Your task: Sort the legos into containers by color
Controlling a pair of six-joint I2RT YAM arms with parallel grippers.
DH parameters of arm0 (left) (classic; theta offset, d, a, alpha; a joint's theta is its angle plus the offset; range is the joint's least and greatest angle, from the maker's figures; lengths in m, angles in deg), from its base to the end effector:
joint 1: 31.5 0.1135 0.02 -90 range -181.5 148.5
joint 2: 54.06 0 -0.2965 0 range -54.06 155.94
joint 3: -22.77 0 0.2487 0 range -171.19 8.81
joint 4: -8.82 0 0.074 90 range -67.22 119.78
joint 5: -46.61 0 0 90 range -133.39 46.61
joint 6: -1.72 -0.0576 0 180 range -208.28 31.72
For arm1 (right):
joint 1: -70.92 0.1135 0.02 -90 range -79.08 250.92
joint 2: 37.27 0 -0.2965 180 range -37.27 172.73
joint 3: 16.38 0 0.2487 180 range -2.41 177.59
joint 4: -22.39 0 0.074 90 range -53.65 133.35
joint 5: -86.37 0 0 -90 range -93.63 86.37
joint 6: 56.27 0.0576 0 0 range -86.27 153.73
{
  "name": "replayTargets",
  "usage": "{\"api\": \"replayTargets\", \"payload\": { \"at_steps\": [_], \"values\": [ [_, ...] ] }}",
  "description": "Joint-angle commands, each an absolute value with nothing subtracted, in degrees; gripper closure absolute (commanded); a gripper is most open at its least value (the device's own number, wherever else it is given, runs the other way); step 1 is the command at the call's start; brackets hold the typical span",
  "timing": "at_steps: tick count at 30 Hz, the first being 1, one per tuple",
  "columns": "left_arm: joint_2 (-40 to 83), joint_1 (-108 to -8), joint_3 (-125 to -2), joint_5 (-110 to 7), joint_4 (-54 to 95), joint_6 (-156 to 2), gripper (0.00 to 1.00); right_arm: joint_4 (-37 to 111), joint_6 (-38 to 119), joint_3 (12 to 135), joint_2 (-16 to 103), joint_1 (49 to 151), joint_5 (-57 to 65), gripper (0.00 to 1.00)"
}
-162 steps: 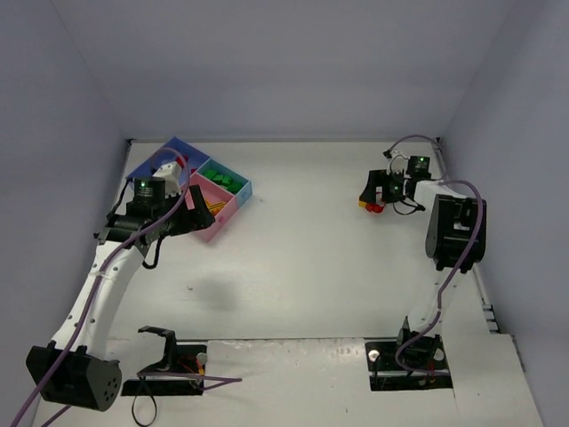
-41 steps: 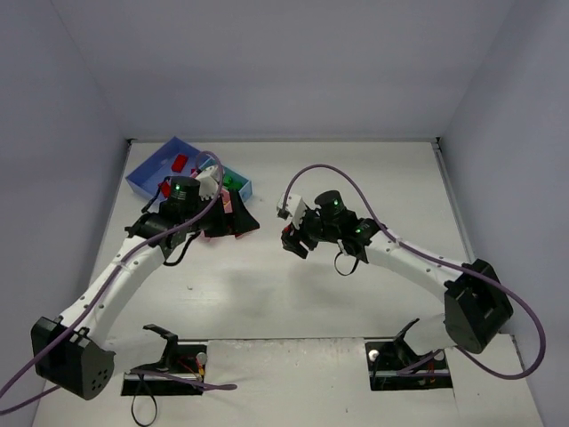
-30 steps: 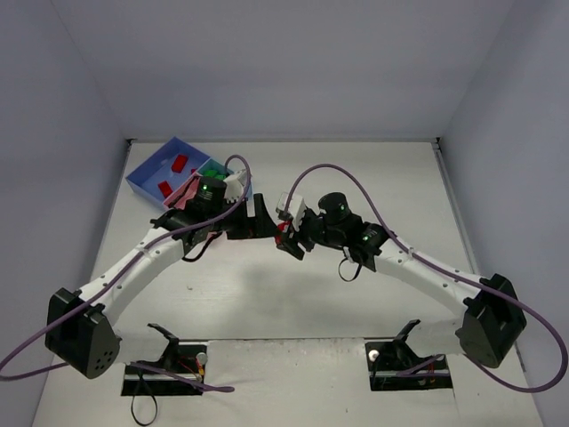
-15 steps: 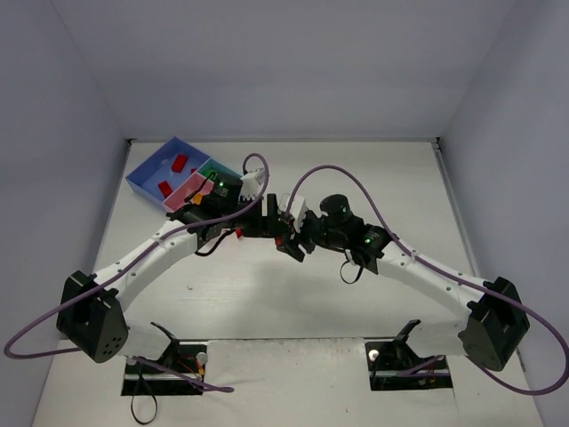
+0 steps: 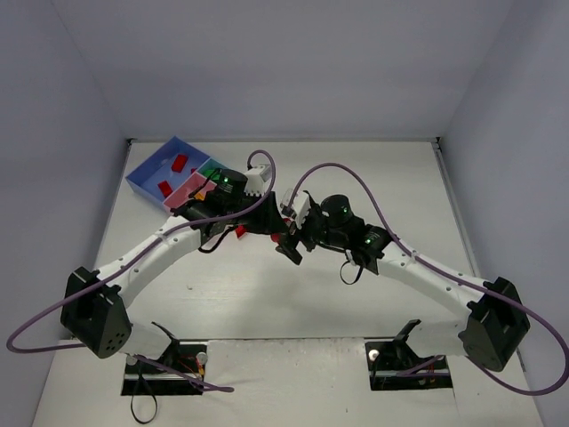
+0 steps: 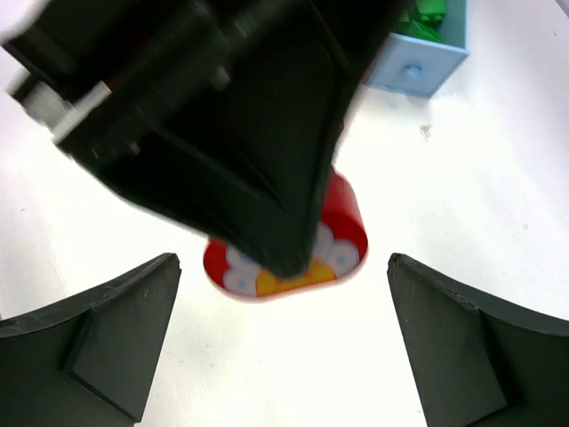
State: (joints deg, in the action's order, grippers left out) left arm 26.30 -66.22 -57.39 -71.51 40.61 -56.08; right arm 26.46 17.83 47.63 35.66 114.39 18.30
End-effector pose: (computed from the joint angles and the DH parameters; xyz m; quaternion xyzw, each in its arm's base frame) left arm 0.2516 -0.2074 0.3388 0.1364 0.8456 -0.4366 0.2753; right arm 0.2050 0.2240 0.3297 -0.4833 0.6088 0.2902 0.5581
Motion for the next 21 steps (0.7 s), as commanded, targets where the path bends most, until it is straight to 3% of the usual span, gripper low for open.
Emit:
{"api": "replayTargets", "payload": {
  "at_steps": [1,7,13,21],
  "values": [
    [24.51,-64.12,-62.20,-67.13,42.46,-62.00,0.93,23.08,21.77,48.39,33.40,112.77,14.91,0.00],
    [24.95,-53.58,-66.07,-63.79,46.42,-67.44,0.94,23.96,27.38,46.37,30.67,110.39,8.77,0.00],
    [29.69,-39.95,-74.50,-50.52,47.05,-73.77,0.93,25.46,33.73,45.05,28.48,107.05,8.23,0.00],
    [49.11,-28.88,-91.02,-41.11,45.98,-76.68,0.84,26.07,37.15,43.03,28.03,107.05,7.88,0.01]
  ]
}}
